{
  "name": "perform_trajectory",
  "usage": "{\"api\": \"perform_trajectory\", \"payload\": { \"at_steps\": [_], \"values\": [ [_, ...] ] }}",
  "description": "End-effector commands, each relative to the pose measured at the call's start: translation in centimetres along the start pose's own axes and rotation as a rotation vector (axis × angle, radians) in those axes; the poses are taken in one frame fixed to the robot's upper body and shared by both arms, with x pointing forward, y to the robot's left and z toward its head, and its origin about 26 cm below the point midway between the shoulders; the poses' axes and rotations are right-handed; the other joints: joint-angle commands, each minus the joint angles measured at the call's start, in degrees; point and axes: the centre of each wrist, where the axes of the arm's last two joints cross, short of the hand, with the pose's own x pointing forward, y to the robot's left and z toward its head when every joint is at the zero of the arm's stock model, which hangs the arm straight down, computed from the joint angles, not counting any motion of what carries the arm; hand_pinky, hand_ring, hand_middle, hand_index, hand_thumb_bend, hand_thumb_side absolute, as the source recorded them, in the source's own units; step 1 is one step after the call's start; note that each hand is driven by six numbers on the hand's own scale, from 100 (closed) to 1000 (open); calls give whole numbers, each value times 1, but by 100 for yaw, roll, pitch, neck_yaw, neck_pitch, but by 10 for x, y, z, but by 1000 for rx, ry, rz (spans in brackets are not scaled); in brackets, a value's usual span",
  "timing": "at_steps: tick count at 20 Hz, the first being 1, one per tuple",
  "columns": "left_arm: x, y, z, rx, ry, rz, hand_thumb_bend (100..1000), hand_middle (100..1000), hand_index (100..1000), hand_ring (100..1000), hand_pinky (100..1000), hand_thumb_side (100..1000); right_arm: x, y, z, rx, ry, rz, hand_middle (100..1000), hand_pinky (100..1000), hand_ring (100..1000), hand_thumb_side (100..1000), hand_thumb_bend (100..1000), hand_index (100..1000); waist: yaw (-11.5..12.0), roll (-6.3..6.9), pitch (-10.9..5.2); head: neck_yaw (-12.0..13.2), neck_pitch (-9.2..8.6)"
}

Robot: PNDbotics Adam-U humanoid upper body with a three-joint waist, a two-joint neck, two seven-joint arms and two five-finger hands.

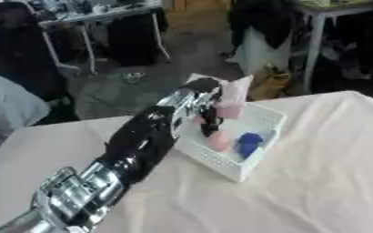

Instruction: Pick up objects on the table and place them in the box.

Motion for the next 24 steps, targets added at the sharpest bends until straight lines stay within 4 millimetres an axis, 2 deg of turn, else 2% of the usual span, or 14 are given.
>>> {"api": "perform_trajectory", "payload": {
  "at_steps": [1, 7, 11, 12, 15, 16, 17, 18, 19, 20, 21, 22, 23, 24],
  "values": [
    [-4, 5, -2, 42, 7, -36, 528, 100, 125, 100, 100, 100, 6, 6, -7, 17, -27, -26, 745, 825, 888, 676, 100, 717, -4, 46, 54, 40, -60],
    [-7, -4, -3, 23, -7, -116, 523, 100, 129, 100, 100, 100, 6, 8, -7, 27, -25, -32, 745, 825, 888, 676, 100, 717, -7, 62, 69, 113, -9],
    [-4, 2, -3, 97, -31, -148, 486, 100, 180, 100, 100, 192, 6, 9, -7, 35, -26, -40, 744, 825, 888, 677, 100, 716, -20, 76, 94, 169, -19],
    [-3, 1, -3, 112, -35, -156, 526, 100, 276, 100, 100, 373, 7, 10, -7, 36, -26, -42, 745, 825, 888, 679, 100, 717, -26, 78, 100, 176, -23],
    [-3, -5, -3, 142, -54, -179, 519, 160, 357, 100, 100, 447, 7, 11, -8, 38, -26, -47, 745, 825, 888, 678, 100, 717, -40, 83, 109, 184, -40],
    [-2, -8, -3, 144, -66, -184, 494, 308, 488, 166, 100, 485, 7, 11, -8, 38, -26, -48, 745, 825, 888, 678, 100, 717, -44, 85, 109, 182, -45],
    [-2, -10, -4, 143, -79, -189, 494, 308, 488, 166, 100, 485, 7, 11, -8, 39, -25, -49, 745, 825, 888, 678, 100, 717, -45, 85, 108, 179, -47],
    [-2, -12, -4, 141, -93, -193, 478, 459, 675, 363, 100, 498, 7, 12, -8, 39, -24, -50, 745, 824, 888, 678, 100, 717, -47, 86, 107, 176, -45],
    [-1, -12, -4, 138, -109, -197, 478, 459, 675, 363, 100, 498, 7, 12, -8, 40, -24, -51, 745, 824, 888, 678, 100, 717, -47, 85, 105, 173, -43],
    [-1, -13, -4, 134, -123, -199, 468, 599, 808, 536, 100, 506, 6, 12, -7, 41, -23, -52, 745, 824, 888, 679, 100, 717, -46, 84, 104, 168, -42],
    [-2, -13, -5, 130, -137, -200, 468, 599, 808, 536, 100, 506, 6, 12, -7, 41, -23, -52, 745, 824, 888, 679, 100, 717, -45, 83, 102, 164, -42],
    [-2, -13, -5, 124, -150, -202, 491, 786, 932, 708, 100, 531, 6, 12, -7, 42, -22, -53, 745, 824, 888, 679, 100, 717, -43, 82, 101, 162, -42],
    [-2, -13, -5, 114, -163, -205, 491, 786, 932, 708, 100, 531, 6, 12, -7, 43, -21, -53, 745, 824, 888, 679, 100, 717, -42, 80, 98, 159, -37],
    [-2, -14, -5, 102, -176, -209, 554, 896, 991, 864, 100, 606, 6, 12, -7, 44, -21, -53, 745, 824, 888, 680, 100, 718, -40, 79, 96, 157, -33]
  ]
}}
